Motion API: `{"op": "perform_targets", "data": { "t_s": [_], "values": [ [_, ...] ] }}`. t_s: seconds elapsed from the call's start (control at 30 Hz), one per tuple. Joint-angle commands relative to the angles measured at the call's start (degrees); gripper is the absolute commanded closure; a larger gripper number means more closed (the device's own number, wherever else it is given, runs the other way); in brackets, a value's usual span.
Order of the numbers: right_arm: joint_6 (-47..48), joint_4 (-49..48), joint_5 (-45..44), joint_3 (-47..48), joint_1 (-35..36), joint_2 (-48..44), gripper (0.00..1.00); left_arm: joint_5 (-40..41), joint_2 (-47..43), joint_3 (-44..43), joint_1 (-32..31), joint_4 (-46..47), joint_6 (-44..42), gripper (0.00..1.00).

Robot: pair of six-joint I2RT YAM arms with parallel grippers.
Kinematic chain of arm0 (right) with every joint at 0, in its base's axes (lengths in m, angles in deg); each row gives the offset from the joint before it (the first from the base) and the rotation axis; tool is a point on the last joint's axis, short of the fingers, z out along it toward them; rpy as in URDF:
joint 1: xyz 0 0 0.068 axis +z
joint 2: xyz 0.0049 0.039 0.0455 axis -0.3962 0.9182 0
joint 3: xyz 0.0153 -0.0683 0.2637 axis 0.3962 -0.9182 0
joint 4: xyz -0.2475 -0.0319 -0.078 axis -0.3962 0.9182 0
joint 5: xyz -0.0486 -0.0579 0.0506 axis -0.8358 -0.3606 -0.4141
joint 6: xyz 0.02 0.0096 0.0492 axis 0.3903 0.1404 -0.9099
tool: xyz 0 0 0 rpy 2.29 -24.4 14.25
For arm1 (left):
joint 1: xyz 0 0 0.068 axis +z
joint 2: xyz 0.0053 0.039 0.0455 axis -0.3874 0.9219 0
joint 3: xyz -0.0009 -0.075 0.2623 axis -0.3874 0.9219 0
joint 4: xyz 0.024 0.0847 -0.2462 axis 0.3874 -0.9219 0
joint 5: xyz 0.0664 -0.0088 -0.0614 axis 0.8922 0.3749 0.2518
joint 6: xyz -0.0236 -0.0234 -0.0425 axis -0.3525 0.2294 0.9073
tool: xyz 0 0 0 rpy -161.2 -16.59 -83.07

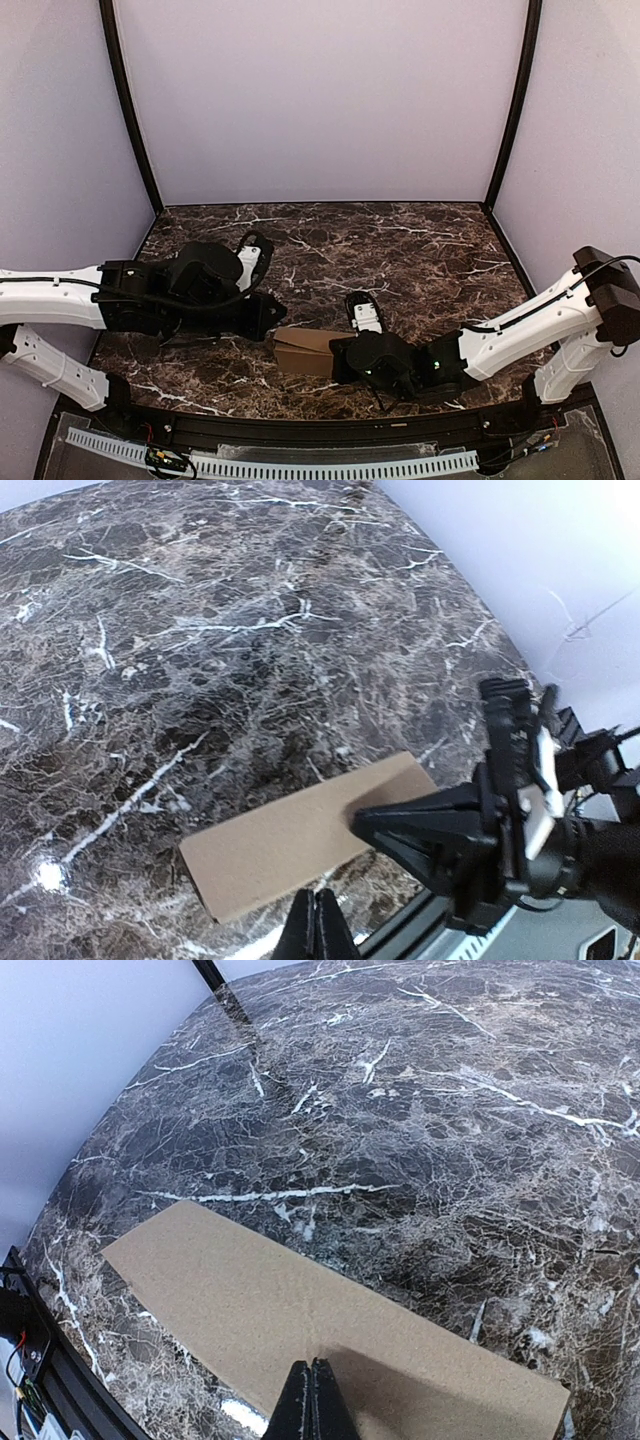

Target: Fold the paper box

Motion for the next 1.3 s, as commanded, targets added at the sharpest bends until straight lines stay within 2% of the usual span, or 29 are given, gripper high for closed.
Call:
{"op": "perform_targets", "data": {
  "t_s": [0.0, 0.3, 0.57, 0.8, 1.07, 1.27],
  "values": [
    [-0.3, 13.1, 7.8, -4.0, 0.5, 3.4, 1.00, -0.3, 4.1, 1.5, 2.2, 4.1, -4.6, 0.99],
    [0.1, 13.1, 8.2, -3.8, 0.5, 3.4, 1.00, -5.0, 7.3, 15.4, 2.2, 12.3, 3.0, 0.99],
    [0.6, 13.1, 8.7, -3.7, 0.4, 3.1, 1.00, -5.9, 6.9, 21.7, 2.2, 14.4, 7.0, 0.99],
    [1.9, 14.3, 8.3, -2.8, 0.0, -0.3, 1.00, -7.5, 5.0, 19.7, 2.2, 13.7, 5.4, 0.99],
    [1.6, 14.7, 8.5, -2.7, -0.1, 0.3, 1.00, -10.1, -1.4, 10.7, 2.2, 8.3, 1.4, 0.99],
    [1.8, 14.6, 8.6, -2.6, -0.2, 0.7, 1.00, -5.0, -0.7, 7.0, 3.2, 3.0, -1.0, 0.99]
  ]
}}
